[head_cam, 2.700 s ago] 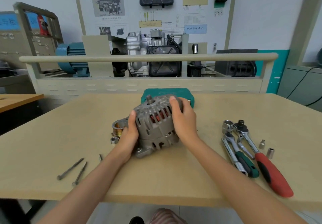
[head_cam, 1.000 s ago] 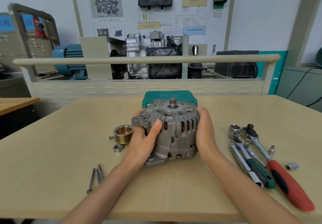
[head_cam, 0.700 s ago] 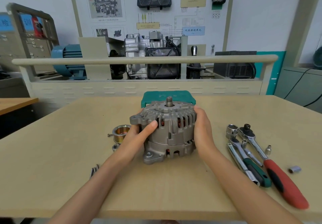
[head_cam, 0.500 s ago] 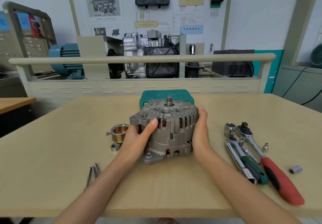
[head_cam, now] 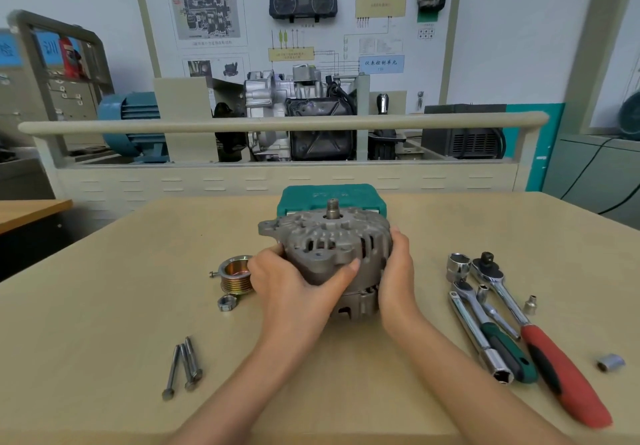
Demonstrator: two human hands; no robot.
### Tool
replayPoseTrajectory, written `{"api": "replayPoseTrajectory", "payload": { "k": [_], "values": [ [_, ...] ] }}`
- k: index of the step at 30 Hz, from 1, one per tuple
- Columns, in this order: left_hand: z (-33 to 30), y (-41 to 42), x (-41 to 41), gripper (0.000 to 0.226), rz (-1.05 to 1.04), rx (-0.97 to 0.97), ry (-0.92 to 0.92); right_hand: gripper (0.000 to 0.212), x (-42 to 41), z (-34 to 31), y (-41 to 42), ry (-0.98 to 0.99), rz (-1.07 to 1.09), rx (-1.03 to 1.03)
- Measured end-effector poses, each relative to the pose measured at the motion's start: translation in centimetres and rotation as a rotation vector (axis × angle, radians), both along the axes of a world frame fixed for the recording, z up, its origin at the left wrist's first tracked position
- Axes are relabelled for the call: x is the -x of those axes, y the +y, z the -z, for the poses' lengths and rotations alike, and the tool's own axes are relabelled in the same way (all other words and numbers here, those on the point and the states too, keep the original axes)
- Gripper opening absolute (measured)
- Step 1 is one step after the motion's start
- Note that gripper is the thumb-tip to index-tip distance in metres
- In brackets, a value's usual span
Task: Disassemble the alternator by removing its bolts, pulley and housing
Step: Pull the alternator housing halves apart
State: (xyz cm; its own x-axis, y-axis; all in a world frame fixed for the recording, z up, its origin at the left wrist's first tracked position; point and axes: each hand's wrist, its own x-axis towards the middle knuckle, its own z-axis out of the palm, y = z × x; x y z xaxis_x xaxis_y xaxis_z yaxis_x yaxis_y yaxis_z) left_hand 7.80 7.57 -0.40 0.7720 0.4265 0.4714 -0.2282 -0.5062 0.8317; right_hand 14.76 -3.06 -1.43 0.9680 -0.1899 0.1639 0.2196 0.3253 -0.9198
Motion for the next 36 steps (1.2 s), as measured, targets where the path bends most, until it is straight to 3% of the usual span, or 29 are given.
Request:
{"api": "replayPoseTrajectory", "payload": {
  "k": [2, 4, 6, 7, 9, 11, 14, 19, 23, 29, 36],
  "values": [
    [0.6, 0.7, 0.8, 0.075, 0.051, -0.074, -0.038, 0.038, -0.2, -0.2, -0.1, 0.026, -0.016, -0.038],
    [0.9, 1.7, 1.4, 0.046, 0.11, -0.071, -0.134, 0.039, -0.4, -0.4, -0.3, 0.058, -0.018, -0.065],
    [0.7, 3.0, 0.8, 0.02, 0.086, 0.109, -0.252, 0.039, -0.5, -0.5, -0.4, 0.082, 0.015, -0.026],
    [0.6, 3.8, -0.2, 0.017, 0.052, 0.235, -0.242, 0.04, -0.6, -0.4, -0.4, 0.086, 0.037, 0.001],
    [-0.5, 4.8, -2.4, 0.042, 0.027, 0.507, -0.024, 0.044, -0.7, -0.2, -0.6, 0.079, 0.08, 0.07],
    [-1.4, 4.8, -4.4, 0.061, 0.229, 0.718, 0.186, 0.048, -0.8, -0.1, -0.9, 0.064, 0.128, 0.133],
    [-2.1, 3.4, -5.5, 0.058, 0.431, 0.634, 0.274, 0.053, -1.0, -0.1, -1.3, 0.092, 0.162, 0.179],
    [-1.8, 2.6, -5.7, 0.039, 0.212, 0.555, 0.094, 0.051, -1.3, -0.4, -2.1, 0.142, 0.106, 0.104],
    [-3.2, 1.7, -6.1, 0.048, 0.286, 0.611, 0.137, 0.041, -1.1, -0.7, -2.3, 0.162, 0.05, 0.057],
    [-3.5, 1.7, -6.8, 0.048, 0.366, 0.49, 0.278, 0.037, -1.5, -1.6, -1.9, 0.182, 0.059, 0.065],
    [-3.6, 0.3, -5.5, 0.062, 0.297, 0.465, 0.173, 0.031, -1.2, -1.5, -2.1, 0.232, 0.024, -0.112]
  ]
}}
